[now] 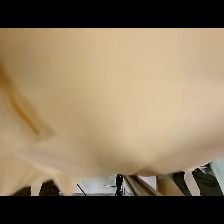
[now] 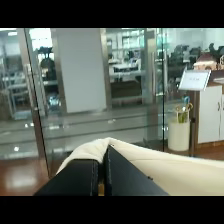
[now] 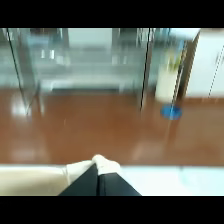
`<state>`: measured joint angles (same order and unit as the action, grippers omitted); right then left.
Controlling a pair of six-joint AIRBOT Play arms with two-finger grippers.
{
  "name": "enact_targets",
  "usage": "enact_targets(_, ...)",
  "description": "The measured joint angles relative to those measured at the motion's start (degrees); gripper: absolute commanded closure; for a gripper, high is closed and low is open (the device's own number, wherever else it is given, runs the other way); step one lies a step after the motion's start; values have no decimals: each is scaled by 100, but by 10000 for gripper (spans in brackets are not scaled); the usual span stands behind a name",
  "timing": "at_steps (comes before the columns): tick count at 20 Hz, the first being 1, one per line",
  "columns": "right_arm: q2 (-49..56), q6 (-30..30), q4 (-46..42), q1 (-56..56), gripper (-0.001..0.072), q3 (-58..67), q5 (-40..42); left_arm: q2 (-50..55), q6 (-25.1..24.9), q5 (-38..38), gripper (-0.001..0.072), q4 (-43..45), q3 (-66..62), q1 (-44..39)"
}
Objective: Fold the shirts.
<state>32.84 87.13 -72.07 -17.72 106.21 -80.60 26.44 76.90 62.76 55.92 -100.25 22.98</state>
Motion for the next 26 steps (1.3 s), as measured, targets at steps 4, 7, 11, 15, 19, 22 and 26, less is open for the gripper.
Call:
enact_targets(4, 31, -125, 557, 0, 684, -1462, 81, 70, -11, 308, 685, -304, 1283, 13)
enact_targets(7, 365, -496, 1161, 24, 684, -2662, 579, 415, -341, 291, 684, -896, 2686, -48)
enact_targets(11, 1674, -1051, 1670, 345, 684, -3515, 1620, 1626, -732, -509, 684, -1362, 3915, -516)
enact_targets(15, 3617, -1342, 2035, 748, 684, -3392, 2643, 3230, -863, -1561, 684, -1543, 4046, -1226)
enact_targets(19, 5466, -1215, 2739, 848, 594, -2396, 3016, 4581, -903, -2083, 671, -1593, 3611, -1725)
enact_targets(22, 6266, -1049, 3095, 828, 79, -1757, 3016, 5156, -907, -2194, -2, -1613, 3303, -1864)
enact_targets(26, 6645, -977, 3082, 376, 80, -1117, 2074, 5418, -848, -1543, 1, -1425, 2876, -1475)
